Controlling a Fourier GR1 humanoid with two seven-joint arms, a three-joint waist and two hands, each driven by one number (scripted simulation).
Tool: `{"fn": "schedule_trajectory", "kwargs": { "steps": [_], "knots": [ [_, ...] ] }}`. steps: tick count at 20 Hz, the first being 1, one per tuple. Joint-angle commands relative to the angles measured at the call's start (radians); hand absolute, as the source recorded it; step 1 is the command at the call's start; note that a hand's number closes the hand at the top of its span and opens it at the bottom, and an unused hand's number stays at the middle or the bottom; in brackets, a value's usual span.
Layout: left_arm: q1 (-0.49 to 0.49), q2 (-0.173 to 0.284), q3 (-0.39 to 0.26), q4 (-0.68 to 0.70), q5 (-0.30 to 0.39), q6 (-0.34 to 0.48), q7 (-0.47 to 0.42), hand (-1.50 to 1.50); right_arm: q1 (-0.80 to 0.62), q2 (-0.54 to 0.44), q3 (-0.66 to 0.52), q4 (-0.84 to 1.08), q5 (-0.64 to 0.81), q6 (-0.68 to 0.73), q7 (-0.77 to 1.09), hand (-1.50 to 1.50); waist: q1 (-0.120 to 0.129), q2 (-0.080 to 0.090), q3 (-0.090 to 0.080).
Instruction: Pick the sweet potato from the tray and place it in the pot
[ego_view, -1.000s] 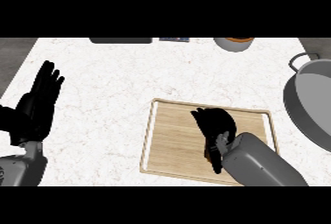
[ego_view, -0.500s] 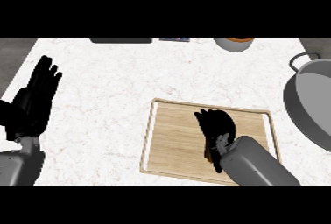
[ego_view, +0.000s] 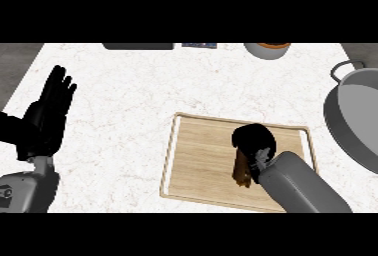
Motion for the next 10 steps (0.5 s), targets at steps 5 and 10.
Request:
{"fn": "schedule_trajectory", "kwargs": {
  "steps": [5, 10],
  "knots": [
    [0.017, 0.001, 0.036, -0.021, -0.007, -0.031, 0.006, 0.00, 0.028, 0.001, 0.009, 0.092, 0.105, -0.060, -0.184, 1.50, 0.000, 0.003, 0.001],
    [0.030, 0.013, 0.051, -0.040, 0.002, -0.045, 0.012, 0.00, 0.190, -0.033, 0.007, -0.132, 0.086, -0.130, -0.210, 1.50, -0.012, -0.002, 0.001]
  ]
}}
